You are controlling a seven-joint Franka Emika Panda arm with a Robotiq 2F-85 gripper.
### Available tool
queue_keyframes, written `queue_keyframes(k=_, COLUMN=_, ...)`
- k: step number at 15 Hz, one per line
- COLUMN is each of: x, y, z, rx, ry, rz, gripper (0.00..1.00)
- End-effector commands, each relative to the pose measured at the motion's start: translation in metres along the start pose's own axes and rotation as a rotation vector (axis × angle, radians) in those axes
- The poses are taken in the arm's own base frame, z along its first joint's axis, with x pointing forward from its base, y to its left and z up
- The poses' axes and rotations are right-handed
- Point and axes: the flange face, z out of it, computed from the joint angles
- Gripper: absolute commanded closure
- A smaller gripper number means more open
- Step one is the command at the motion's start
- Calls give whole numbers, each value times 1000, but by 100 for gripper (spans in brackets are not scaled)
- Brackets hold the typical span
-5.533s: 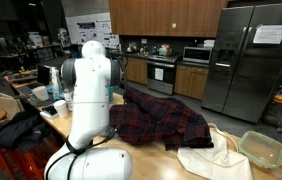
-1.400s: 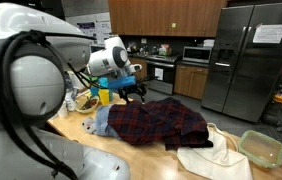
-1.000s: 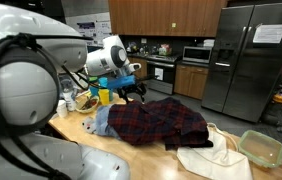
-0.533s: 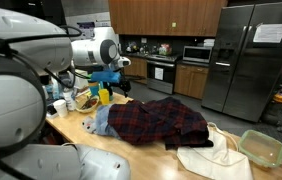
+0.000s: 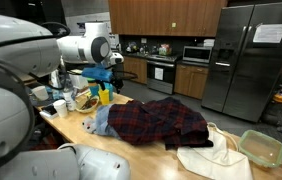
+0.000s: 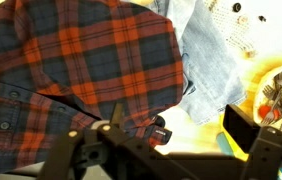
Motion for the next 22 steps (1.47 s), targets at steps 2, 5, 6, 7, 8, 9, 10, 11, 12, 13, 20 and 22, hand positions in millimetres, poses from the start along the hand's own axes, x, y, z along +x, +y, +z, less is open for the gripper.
queue_keyframes(k=2, x=12, y=-32, z=11, rx=7, ry=26, rz=-17, gripper=0)
queue_keyframes(k=5, x=16, y=-59, z=25, rx=-17, ry=33, rz=-35, gripper=0)
queue_keyframes(k=6, x=19, y=-66, z=30, rx=-23, ry=30, rz=-24, gripper=0)
queue_keyframes(k=7, x=20, y=-71, z=38, rx=-39, ry=23, rz=11, gripper=0)
queue_keyframes(k=8, x=22, y=-75, z=45, rx=-56, ry=19, rz=44, gripper=0)
queue_keyframes(k=9, x=23, y=-78, z=52, rx=-77, ry=13, rz=81, gripper=0)
queue_keyframes(k=10, x=24, y=-78, z=61, rx=-108, ry=8, rz=126, gripper=0)
queue_keyframes(k=11, x=24, y=-75, z=69, rx=-151, ry=-8, rz=183, gripper=0)
queue_keyframes(k=12, x=24, y=-74, z=76, rx=-184, ry=-23, rz=225, gripper=0)
queue_keyframes(k=13, x=22, y=-72, z=84, rx=-224, ry=-36, rz=262, gripper=0)
queue_keyframes(k=20, x=10, y=-62, z=115, rx=-490, ry=-161, rz=473, gripper=0)
queue_keyframes(k=22, x=9, y=-67, z=113, rx=-521, ry=-187, rz=481, gripper=0)
